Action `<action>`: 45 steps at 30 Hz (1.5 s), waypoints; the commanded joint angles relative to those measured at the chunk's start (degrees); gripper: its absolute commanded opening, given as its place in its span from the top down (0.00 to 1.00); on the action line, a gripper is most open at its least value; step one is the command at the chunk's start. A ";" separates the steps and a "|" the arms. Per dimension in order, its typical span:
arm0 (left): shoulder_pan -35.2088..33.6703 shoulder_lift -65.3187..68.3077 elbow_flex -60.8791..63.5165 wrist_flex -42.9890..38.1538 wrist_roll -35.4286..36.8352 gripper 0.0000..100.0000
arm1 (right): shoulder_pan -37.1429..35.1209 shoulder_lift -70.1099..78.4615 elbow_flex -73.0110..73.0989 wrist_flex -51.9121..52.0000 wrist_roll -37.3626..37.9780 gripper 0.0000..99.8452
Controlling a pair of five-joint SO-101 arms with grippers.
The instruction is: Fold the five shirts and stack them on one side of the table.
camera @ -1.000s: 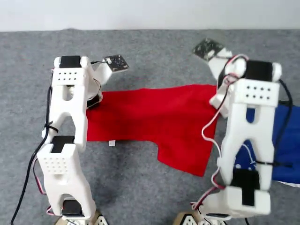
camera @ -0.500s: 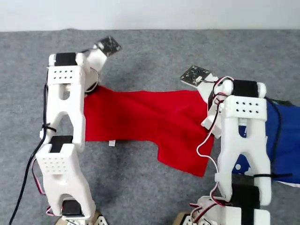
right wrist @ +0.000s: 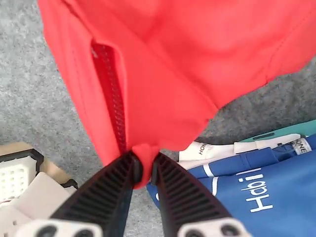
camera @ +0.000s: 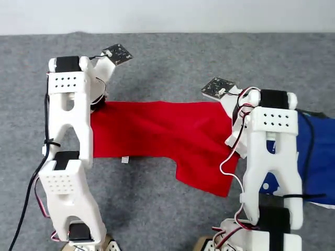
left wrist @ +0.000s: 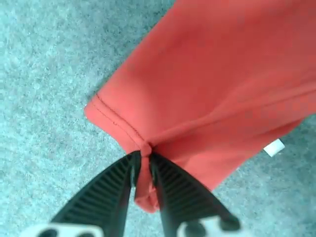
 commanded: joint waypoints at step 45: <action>2.20 15.82 -2.24 -16.62 19.60 1.00 | -1.80 28.97 -13.71 -31.69 -10.55 0.99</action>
